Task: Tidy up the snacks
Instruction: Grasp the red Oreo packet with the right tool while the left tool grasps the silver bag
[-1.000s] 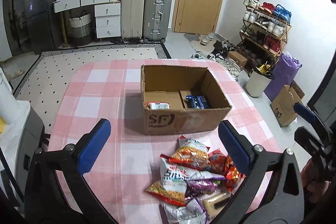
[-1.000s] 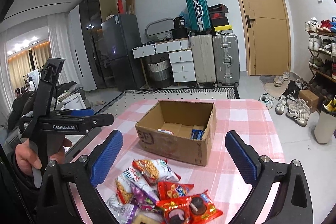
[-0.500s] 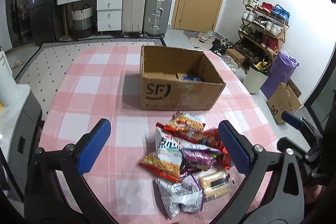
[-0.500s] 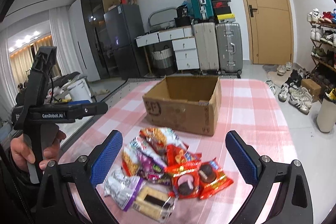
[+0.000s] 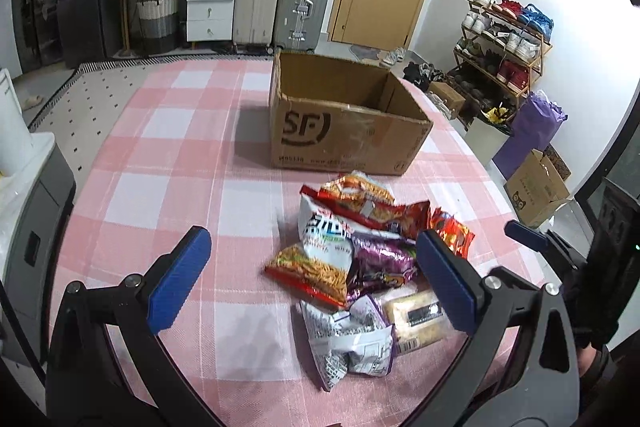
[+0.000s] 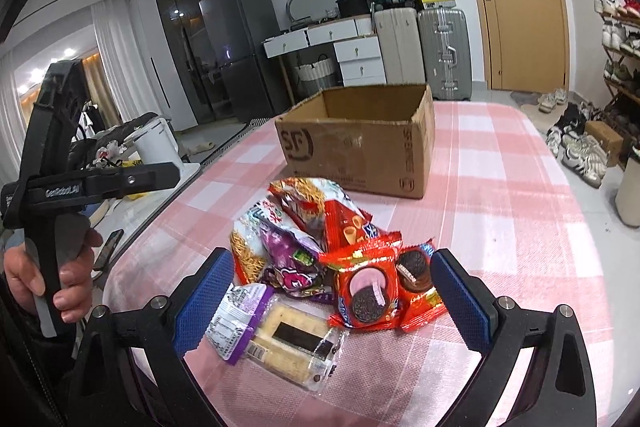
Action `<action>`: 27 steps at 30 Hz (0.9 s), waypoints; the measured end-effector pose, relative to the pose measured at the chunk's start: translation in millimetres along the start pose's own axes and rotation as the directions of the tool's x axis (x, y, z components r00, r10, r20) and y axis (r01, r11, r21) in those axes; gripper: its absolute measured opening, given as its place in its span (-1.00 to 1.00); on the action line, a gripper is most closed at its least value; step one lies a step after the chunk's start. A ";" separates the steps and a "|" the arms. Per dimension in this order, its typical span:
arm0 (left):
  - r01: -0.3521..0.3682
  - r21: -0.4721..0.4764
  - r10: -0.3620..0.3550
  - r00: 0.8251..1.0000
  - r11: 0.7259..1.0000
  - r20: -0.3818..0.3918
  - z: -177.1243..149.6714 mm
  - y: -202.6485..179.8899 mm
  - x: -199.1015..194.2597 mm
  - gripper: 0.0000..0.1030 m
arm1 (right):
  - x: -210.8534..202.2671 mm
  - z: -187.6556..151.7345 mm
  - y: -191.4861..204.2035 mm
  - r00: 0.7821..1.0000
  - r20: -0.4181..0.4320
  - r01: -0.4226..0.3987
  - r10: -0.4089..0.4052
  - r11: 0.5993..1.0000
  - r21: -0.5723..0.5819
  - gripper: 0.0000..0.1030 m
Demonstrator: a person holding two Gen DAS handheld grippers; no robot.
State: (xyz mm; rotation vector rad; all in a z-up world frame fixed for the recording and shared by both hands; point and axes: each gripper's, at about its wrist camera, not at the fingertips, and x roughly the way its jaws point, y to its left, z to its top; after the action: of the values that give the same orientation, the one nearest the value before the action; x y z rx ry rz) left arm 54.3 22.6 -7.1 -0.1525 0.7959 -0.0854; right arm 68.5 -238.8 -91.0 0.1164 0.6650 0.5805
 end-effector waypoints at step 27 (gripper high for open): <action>0.015 -0.013 -0.017 0.993 1.000 -0.119 -30.7 12.3 64.6 0.97 | 80.0 -14.7 -30.4 0.988 -0.142 -0.058 0.064 0.997 0.048 0.09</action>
State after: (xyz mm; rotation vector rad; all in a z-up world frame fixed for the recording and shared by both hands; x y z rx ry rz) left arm 77.5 22.9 -75.9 -0.1668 0.9150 -0.1057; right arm 124.7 -222.0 -155.0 0.1368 0.8159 0.6378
